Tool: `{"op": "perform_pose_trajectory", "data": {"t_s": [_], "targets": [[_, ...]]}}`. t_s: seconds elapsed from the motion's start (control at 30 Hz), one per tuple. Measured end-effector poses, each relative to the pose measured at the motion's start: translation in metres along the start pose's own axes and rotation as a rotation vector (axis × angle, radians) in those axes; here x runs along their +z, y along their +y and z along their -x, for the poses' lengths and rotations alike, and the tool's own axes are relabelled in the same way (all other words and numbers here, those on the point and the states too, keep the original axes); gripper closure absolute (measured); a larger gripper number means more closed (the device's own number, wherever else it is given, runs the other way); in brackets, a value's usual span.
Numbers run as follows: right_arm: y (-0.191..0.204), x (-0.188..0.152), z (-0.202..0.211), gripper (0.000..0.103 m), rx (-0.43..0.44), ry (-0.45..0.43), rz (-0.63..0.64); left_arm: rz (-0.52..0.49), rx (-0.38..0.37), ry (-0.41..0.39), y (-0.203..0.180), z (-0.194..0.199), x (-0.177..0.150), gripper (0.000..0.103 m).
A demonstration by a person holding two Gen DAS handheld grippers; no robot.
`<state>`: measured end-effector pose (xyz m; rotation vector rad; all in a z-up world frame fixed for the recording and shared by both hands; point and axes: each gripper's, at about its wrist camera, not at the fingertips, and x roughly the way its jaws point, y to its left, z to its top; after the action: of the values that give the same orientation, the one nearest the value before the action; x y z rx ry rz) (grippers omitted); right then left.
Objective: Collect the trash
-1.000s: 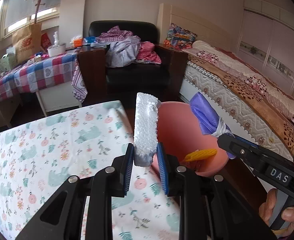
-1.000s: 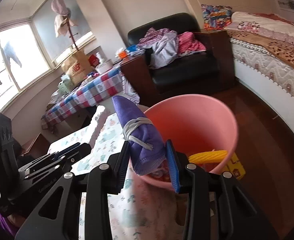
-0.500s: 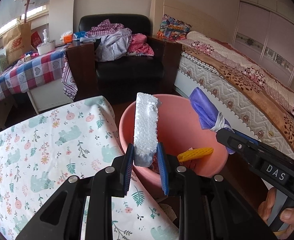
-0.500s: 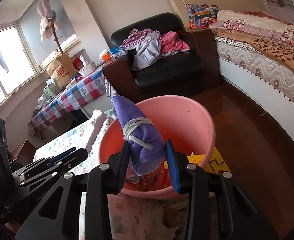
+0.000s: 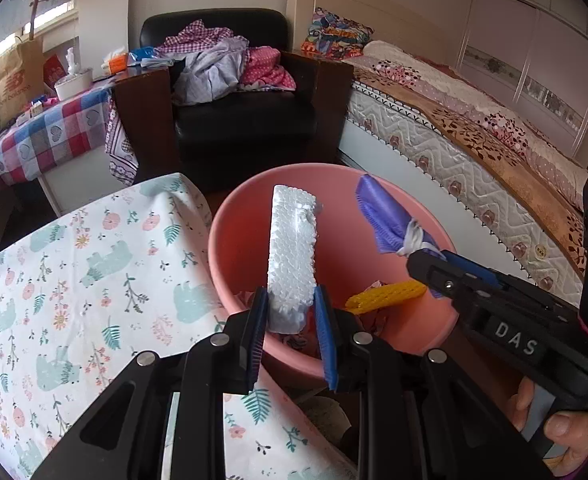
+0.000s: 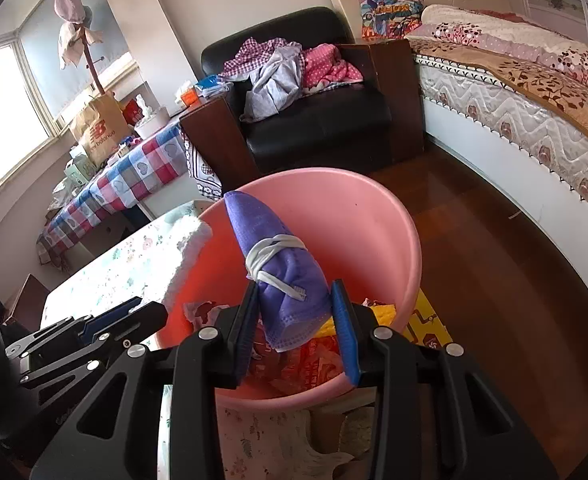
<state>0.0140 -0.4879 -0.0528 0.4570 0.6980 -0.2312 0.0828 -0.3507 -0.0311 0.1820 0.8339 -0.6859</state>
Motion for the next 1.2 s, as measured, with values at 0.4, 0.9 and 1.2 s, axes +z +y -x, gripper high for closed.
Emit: {"op": "perform_pose_trajectory", "data": {"t_s": [0.4, 0.9, 1.2], "targets": [[-0.001, 0.002, -0.007, 0.066, -0.018, 0.014, 0.002, 0.018, -0.031, 0.025, -0.001, -0.012, 0.0, 0.078], [-0.001, 0.0, -0.008, 0.065, -0.01, 0.02, 0.001, 0.058, -0.054, -0.002, 0.007, 0.002, -0.002, 0.065], [0.01, -0.008, 0.008, 0.065, 0.001, 0.006, 0.018, 0.054, -0.047, -0.05, 0.005, 0.024, -0.006, 0.064]]}}
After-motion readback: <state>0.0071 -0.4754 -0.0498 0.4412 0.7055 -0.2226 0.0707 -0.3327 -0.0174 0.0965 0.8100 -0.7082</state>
